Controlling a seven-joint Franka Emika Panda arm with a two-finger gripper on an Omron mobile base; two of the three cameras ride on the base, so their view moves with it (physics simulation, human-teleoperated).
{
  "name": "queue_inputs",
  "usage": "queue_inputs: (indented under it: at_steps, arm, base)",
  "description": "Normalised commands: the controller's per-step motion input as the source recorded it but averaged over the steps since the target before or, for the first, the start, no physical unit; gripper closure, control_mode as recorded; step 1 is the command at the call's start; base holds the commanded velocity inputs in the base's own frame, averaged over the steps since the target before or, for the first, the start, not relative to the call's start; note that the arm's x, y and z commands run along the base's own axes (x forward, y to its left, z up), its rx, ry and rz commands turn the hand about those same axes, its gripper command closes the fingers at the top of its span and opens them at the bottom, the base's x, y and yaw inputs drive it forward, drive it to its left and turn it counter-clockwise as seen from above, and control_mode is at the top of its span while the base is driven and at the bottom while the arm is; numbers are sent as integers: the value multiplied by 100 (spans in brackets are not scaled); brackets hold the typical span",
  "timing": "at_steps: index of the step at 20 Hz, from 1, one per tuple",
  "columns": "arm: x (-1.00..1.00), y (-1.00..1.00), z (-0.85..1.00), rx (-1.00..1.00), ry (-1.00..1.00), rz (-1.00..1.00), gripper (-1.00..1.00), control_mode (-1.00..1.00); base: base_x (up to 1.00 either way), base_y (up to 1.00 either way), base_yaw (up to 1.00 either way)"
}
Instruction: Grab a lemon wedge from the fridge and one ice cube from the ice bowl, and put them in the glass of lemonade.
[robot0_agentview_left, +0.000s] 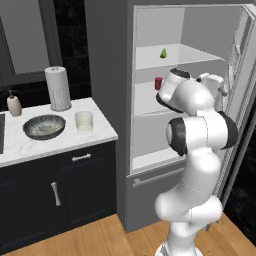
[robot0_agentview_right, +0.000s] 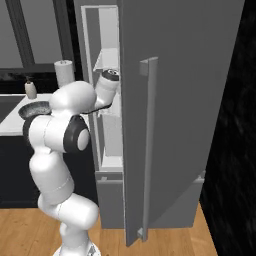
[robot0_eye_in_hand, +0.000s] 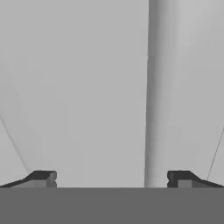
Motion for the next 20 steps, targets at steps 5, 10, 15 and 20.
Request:
queue_inputs:
  at_steps: [5, 10, 15, 20]
  arm:
    - [-3, -100, -32, 1, 0, -10, -100, -100]
    - [0, -100, -1, 0, -10, 13, -100, -100]
    - [-2, -89, 2, 0, -5, 42, -100, -100]
    - [-1, -82, 0, 0, -9, 49, -100, -100]
  base:
    - [0, 0, 0]
    - [0, 0, 0]
    - [0, 0, 0]
    - [0, 0, 0]
